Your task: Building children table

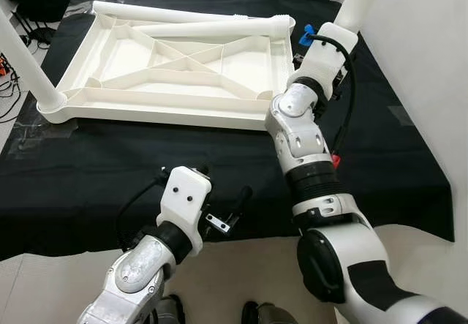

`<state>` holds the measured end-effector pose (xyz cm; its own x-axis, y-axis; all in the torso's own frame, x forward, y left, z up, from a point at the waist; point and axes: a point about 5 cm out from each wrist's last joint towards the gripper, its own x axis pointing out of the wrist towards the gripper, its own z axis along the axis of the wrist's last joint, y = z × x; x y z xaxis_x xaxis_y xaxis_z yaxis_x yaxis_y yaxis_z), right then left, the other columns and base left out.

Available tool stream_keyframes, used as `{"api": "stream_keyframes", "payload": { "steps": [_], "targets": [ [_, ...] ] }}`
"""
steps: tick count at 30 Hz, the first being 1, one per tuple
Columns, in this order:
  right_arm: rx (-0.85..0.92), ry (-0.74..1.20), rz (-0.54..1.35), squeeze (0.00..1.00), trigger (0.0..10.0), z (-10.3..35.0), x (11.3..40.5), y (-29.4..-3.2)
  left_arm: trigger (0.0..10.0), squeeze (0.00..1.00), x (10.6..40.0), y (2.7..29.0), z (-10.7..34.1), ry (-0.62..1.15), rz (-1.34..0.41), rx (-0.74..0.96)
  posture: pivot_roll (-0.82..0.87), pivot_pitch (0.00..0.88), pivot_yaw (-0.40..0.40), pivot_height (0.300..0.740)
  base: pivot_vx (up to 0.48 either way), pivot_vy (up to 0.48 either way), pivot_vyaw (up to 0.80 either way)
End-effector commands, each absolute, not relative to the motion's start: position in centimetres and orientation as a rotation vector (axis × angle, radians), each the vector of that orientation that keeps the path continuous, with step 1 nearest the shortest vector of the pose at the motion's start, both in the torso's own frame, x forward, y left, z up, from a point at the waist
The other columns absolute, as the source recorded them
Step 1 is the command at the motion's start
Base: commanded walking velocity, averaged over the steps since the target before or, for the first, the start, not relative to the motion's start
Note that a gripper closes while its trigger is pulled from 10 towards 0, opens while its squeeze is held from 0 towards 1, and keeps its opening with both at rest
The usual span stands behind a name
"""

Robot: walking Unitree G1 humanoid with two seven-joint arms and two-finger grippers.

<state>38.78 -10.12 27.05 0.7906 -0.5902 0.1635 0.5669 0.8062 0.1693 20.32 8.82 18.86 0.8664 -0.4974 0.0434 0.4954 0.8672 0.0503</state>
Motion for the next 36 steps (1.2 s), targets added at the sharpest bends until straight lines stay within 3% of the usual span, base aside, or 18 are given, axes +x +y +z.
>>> {"api": "stream_keyframes", "payload": {
  "steps": [1,21,26,29,36],
  "targets": [
    [0.084,0.026,-0.612,0.00,10.0,22.1,39.0,-10.0,10.0,0.00,20.2,8.7,18.4,-0.036,-0.525,0.041,0.08,0.221,-0.070,0.740,0.000,0.000,0.00],
    [0.193,-0.272,-0.624,0.00,10.0,31.2,39.6,-11.4,10.0,0.00,20.2,8.6,18.2,-0.032,-0.530,0.044,0.08,0.215,-0.074,0.740,0.000,0.000,0.00],
    [0.174,-0.268,-0.618,0.00,10.0,30.8,39.6,-11.2,10.0,0.00,20.2,8.7,18.2,-0.031,-0.529,0.043,0.08,0.215,-0.074,0.740,0.000,0.000,0.00],
    [0.134,-0.162,-0.601,0.00,10.0,27.2,39.6,-10.6,10.0,0.00,20.2,8.7,18.2,-0.031,-0.528,0.045,0.08,0.219,-0.074,0.740,0.000,0.000,0.00],
    [0.094,-0.093,-0.584,0.00,10.0,24.4,39.4,-9.9,10.0,0.00,20.2,8.7,18.2,-0.031,-0.526,0.045,0.08,0.219,-0.074,0.740,0.000,0.000,0.00]
  ]
}}
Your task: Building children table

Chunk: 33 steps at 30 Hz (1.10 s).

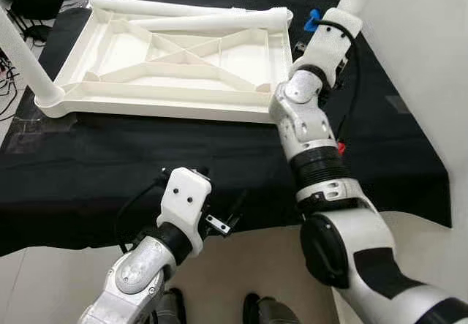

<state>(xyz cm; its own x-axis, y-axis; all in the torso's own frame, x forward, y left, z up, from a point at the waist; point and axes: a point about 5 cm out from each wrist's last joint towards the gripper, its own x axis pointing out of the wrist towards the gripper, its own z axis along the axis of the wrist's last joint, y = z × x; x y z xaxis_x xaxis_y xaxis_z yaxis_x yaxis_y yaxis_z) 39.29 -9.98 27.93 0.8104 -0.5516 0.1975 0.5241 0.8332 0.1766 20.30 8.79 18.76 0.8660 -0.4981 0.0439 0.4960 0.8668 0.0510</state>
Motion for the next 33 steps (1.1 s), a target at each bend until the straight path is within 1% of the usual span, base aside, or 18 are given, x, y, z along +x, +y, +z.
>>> {"api": "stream_keyframes", "payload": {
  "steps": [1,3,16,20,22,23,25,26,28,29,33],
  "targets": [
    [0.080,-0.077,-0.577,0.00,10.0,23.7,39.3,-9.7,10.0,0.00,20.2,8.7,18.2,-0.031,-0.526,0.045,0.08,0.219,-0.074,0.740,0.000,0.000,0.00],
    [0.066,-0.051,-0.559,0.00,10.0,22.7,39.2,-9.4,10.0,0.00,20.2,8.7,18.2,-0.031,-0.526,0.046,0.08,0.226,-0.072,0.740,0.000,0.000,0.00],
    [0.057,-0.041,-0.547,0.00,10.0,22.8,39.6,-9.5,10.0,0.00,20.1,8.7,18.3,-0.034,-0.527,0.047,0.08,0.227,-0.072,0.740,0.000,0.000,0.00],
    [0.070,-0.022,-0.607,0.00,10.0,23.0,39.8,-10.3,10.0,0.00,20.1,8.6,18.3,-0.035,-0.526,0.046,0.08,0.227,-0.072,0.740,0.000,0.000,0.00],
    [0.106,0.005,-0.698,0.00,10.0,22.9,39.7,-11.0,10.0,0.00,20.1,8.7,18.3,-0.039,-0.523,0.045,0.07,0.229,-0.076,0.740,0.000,0.000,0.00],
    [0.106,0.005,-0.698,0.00,10.0,22.9,39.7,-11.0,10.0,0.00,20.1,8.7,18.3,-0.039,-0.523,0.045,0.07,0.229,-0.076,0.740,0.000,0.000,0.00],
    [0.134,0.002,-0.758,0.00,10.0,22.9,39.6,-11.3,10.0,0.00,20.2,8.7,18.4,-0.042,-0.517,0.044,0.08,0.232,-0.077,0.740,0.000,0.000,0.00],
    [0.143,-0.005,-0.790,0.00,10.0,23.0,39.5,-11.2,10.0,0.00,20.2,8.7,18.4,-0.043,-0.516,0.045,0.08,0.233,-0.078,0.740,0.000,0.000,0.00],
    [0.143,-0.005,-0.790,0.00,10.0,23.0,39.5,-11.2,10.0,0.00,20.2,8.7,18.4,-0.043,-0.516,0.045,0.08,0.233,-0.078,0.740,0.000,0.000,0.00],
    [0.167,-0.012,-0.822,0.00,10.0,23.2,39.3,-10.6,10.0,0.00,20.2,8.7,18.5,-0.044,-0.516,0.045,0.08,0.235,-0.077,0.740,0.000,0.000,0.00],
    [0.185,-0.007,-0.825,0.00,10.0,23.3,39.2,-10.0,10.0,0.00,20.2,8.7,18.5,-0.043,-0.517,0.045,0.09,0.236,-0.078,0.740,0.000,0.000,0.00]
  ]
}}
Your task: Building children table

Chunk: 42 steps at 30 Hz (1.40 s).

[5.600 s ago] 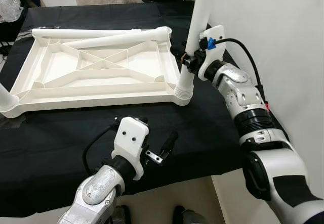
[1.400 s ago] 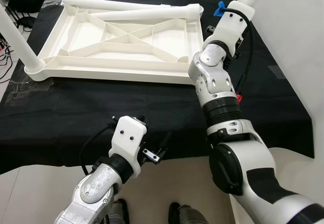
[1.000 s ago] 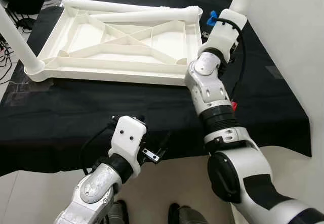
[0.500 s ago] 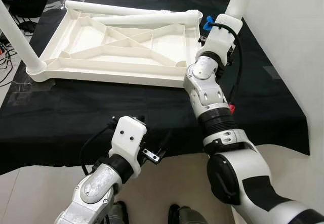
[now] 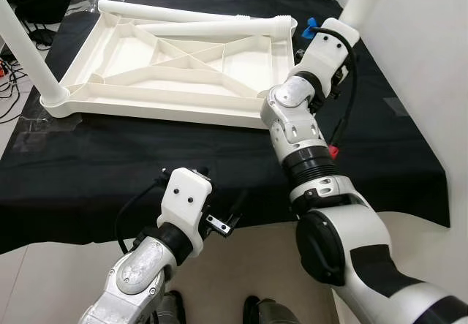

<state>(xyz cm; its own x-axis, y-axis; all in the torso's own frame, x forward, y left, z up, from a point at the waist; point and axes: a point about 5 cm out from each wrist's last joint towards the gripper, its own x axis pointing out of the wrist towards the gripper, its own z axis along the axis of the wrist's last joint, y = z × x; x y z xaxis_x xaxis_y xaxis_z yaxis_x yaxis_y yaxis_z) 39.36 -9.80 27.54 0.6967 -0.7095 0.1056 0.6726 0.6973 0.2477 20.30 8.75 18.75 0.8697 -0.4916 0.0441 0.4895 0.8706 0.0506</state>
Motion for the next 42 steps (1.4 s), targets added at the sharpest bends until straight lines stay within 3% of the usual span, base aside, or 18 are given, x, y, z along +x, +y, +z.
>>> {"api": "stream_keyframes", "payload": {
  "steps": [1,28,29,32,33,34,35,42],
  "targets": [
    [0.185,-0.009,-0.824,0.00,10.0,23.3,39.2,-9.7,10.0,0.00,20.2,8.7,18.5,-0.042,-0.517,0.046,0.09,0.236,-0.078,0.740,0.000,0.000,0.00],
    [0.153,-0.031,-0.739,0.00,10.0,24.2,39.2,-6.9,10.0,0.00,20.0,8.4,18.2,-0.035,-0.533,0.047,0.08,0.228,-0.089,0.740,0.000,0.000,0.00],
    [0.159,-0.038,-0.733,0.56,10.0,24.3,39.3,-6.9,10.0,0.00,20.0,8.3,18.1,-0.035,-0.532,0.046,0.07,0.221,-0.092,0.740,0.000,0.000,0.00],
    [0.161,-0.040,-0.729,0.56,10.0,24.3,39.3,-6.9,10.0,0.00,20.0,8.3,18.1,-0.034,-0.532,0.046,0.07,0.221,-0.092,0.740,0.000,0.000,0.00],
    [0.161,-0.047,-0.716,1.00,10.0,24.4,39.3,-6.9,10.0,0.00,20.0,8.3,18.1,-0.034,-0.532,0.045,0.07,0.221,-0.092,0.740,0.000,0.000,0.00],
    [0.174,-0.049,-0.700,0.71,10.0,24.5,39.3,-6.7,10.0,0.00,20.0,8.3,18.1,-0.033,-0.531,0.045,0.07,0.220,-0.091,0.740,0.000,0.000,0.00],
    [0.183,-0.050,-0.691,0.00,10.0,24.6,39.4,-6.6,10.0,0.00,19.9,8.3,18.1,-0.033,-0.531,0.044,0.07,0.220,-0.091,0.740,0.000,0.000,0.00],
    [0.199,-0.066,-0.668,0.00,10.0,25.0,39.4,-6.4,10.0,0.00,19.9,8.3,18.0,-0.031,-0.530,0.045,0.07,0.217,-0.093,0.740,0.000,0.000,0.00]
  ]
}}
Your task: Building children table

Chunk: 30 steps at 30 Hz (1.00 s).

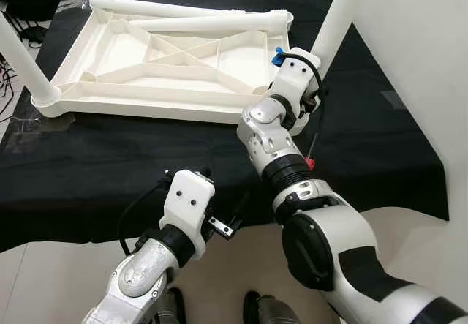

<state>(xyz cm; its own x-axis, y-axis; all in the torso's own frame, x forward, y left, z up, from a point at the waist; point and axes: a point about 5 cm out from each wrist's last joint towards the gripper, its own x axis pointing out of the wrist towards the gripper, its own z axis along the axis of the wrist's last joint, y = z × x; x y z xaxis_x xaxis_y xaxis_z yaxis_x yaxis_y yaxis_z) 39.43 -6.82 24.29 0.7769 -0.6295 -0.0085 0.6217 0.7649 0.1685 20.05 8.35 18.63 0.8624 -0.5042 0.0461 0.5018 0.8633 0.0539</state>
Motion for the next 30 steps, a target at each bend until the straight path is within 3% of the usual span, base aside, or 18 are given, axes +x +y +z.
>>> {"api": "stream_keyframes", "payload": {
  "steps": [1,25,26,30],
  "targets": [
    [0.199,-0.066,-0.668,0.00,10.0,25.0,39.4,-6.4,10.0,0.00,19.9,8.3,18.0,-0.031,-0.530,0.045,0.07,0.217,-0.093,0.740,0.000,0.000,0.00],
    [0.151,-0.096,-0.554,0.00,10.0,23.5,38.9,-7.6,10.0,0.00,20.0,8.3,17.9,-0.032,-0.528,0.050,0.07,0.223,-0.088,0.740,0.000,0.000,0.00],
    [0.155,-0.094,-0.542,1.00,10.0,23.5,38.8,-7.6,10.0,0.00,20.0,8.3,17.9,-0.032,-0.528,0.049,0.07,0.225,-0.086,0.740,0.000,0.000,0.00],
    [0.155,-0.110,-0.538,1.00,10.0,23.7,38.7,-7.8,10.0,0.00,20.1,8.4,17.8,-0.032,-0.528,0.050,0.07,0.225,-0.086,0.740,0.000,0.000,0.00]
  ]
}}
